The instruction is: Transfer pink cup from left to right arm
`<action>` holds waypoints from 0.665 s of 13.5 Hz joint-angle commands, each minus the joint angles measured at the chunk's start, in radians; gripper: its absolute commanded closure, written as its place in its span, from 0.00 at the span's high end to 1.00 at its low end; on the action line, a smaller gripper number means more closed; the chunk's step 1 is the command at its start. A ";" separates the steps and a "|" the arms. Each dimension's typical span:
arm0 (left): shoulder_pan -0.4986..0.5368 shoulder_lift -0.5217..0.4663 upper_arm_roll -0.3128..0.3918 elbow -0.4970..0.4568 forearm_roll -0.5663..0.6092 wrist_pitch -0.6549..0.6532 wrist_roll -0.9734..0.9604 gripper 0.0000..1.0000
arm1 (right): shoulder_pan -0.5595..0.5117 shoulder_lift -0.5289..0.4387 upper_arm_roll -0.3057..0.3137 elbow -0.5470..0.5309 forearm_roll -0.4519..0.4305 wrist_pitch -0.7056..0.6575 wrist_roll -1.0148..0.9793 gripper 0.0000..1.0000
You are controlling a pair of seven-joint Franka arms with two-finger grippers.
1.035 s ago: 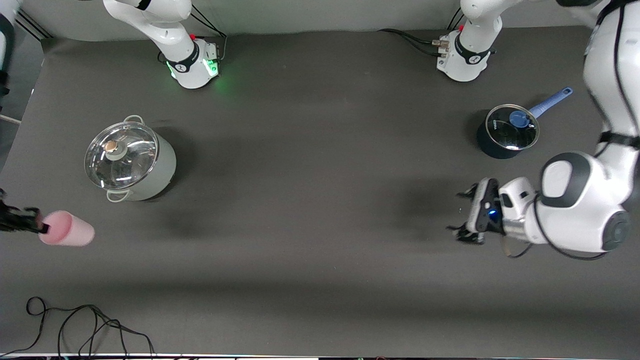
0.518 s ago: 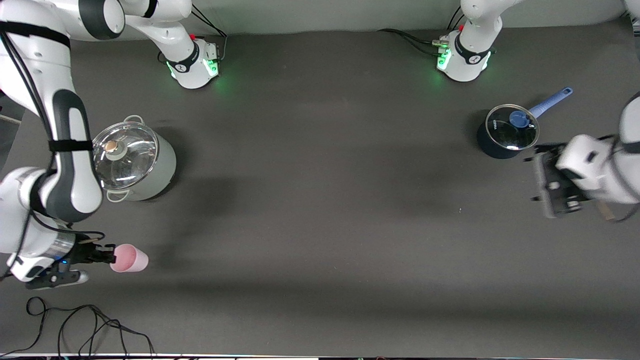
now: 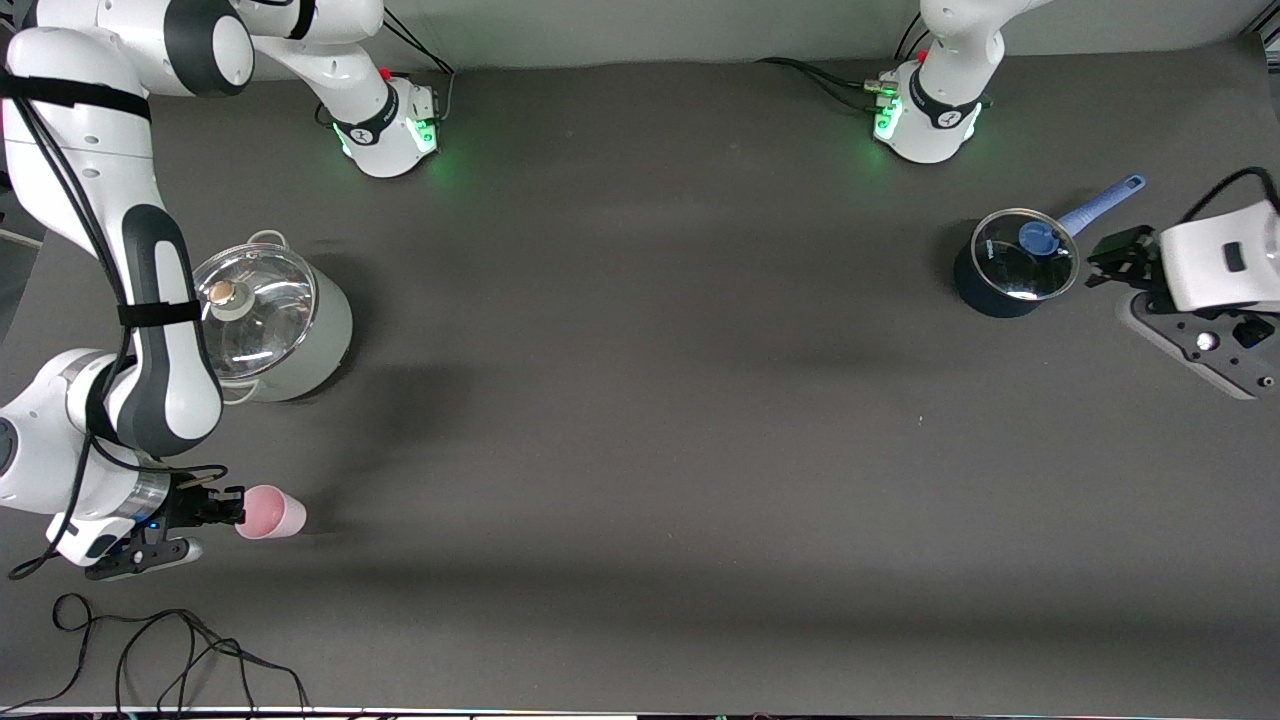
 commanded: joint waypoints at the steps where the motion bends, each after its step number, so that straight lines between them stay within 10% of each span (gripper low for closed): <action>1: -0.010 -0.007 0.008 0.019 0.002 -0.066 -0.206 1.00 | 0.002 0.022 -0.004 -0.003 0.023 0.019 -0.044 0.00; 4: -0.012 -0.007 0.004 0.028 -0.033 -0.137 -0.324 1.00 | 0.000 0.022 -0.006 -0.010 0.023 0.024 -0.051 0.11; 9: -0.003 -0.004 0.014 0.026 -0.100 -0.169 -0.337 1.00 | -0.004 -0.005 -0.017 -0.025 0.022 -0.041 -0.112 0.94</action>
